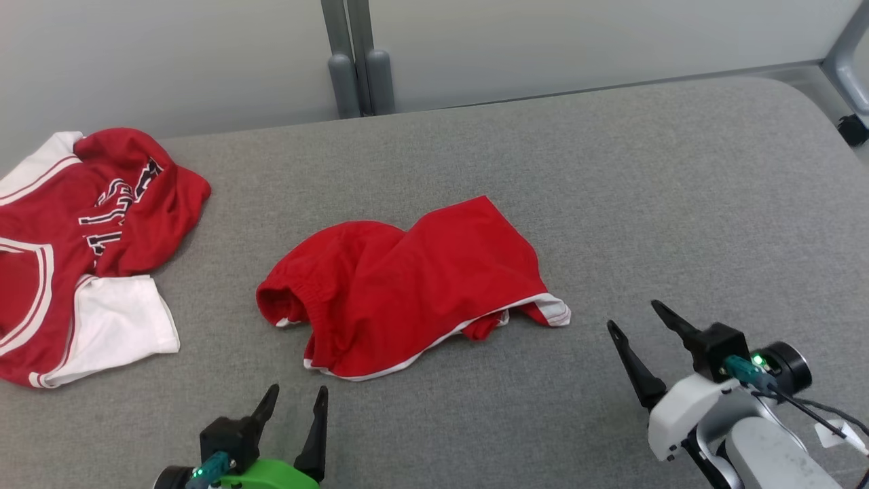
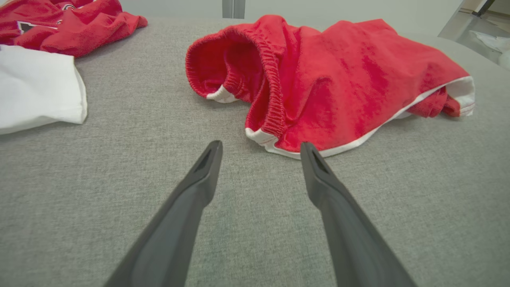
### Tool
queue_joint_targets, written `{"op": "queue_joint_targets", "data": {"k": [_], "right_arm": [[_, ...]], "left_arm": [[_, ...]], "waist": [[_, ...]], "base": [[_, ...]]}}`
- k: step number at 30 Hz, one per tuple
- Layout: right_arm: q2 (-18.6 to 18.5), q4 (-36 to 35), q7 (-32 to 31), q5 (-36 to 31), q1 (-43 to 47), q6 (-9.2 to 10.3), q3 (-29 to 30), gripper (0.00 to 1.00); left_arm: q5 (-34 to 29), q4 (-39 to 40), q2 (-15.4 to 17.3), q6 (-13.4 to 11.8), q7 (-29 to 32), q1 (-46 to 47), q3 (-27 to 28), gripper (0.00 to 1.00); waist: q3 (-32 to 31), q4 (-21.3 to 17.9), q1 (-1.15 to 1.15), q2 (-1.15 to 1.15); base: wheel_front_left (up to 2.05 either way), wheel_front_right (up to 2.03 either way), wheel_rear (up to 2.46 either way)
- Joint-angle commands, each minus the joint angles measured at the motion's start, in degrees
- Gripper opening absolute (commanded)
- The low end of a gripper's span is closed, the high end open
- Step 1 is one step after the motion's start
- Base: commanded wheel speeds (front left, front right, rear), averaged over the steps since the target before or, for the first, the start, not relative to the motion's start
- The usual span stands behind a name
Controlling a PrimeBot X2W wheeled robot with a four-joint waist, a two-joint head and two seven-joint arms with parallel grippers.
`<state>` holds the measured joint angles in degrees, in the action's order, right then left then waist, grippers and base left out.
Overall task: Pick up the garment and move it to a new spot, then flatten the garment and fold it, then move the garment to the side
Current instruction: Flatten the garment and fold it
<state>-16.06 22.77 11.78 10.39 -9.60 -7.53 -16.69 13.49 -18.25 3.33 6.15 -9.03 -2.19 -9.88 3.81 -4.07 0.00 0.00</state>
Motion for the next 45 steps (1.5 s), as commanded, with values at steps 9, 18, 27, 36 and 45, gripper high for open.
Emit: {"op": "queue_joint_targets", "data": {"k": [9,18,27,36,45], "right_arm": [[-4.9,5.7,-4.0,9.9,-13.2,0.08,-16.5,1.0],[-5.2,9.3,-0.2,13.9,-17.5,0.08,-22.3,1.0],[-4.8,11.5,2.5,15.4,-20.2,0.08,-26.4,0.32],[-6.9,8.1,3.5,19.1,-19.1,0.08,-23.2,0.0],[-13.9,-13.8,3.4,21.1,-8.7,0.08,-7.6,0.0]], "left_arm": [[-0.4,-4.6,1.9,0.8,5.7,10.5,-2.5,1.0],[0.4,-5.7,2.4,1.0,6.7,13.4,-4.8,1.0],[1.3,-6.7,3.1,1.2,6.7,14.8,-6.4,0.71],[9.4,-1.0,3.2,1.4,9.2,12.5,-8.5,0.0],[22.7,28.0,4.5,0.0,19.1,5.8,-6.8,0.0]], "waist": [[7.8,0.4,0.0,0.0],[10.0,1.1,0.0,0.0],[10.7,0.8,0.0,0.0],[9.4,0.2,0.0,0.0],[7.5,-1.4,0.0,0.0]], "base": [[0.0,0.0,0.0],[0.0,0.0,0.0],[0.0,0.0,0.0],[0.0,0.0,0.0],[0.0,0.0,0.0]]}}
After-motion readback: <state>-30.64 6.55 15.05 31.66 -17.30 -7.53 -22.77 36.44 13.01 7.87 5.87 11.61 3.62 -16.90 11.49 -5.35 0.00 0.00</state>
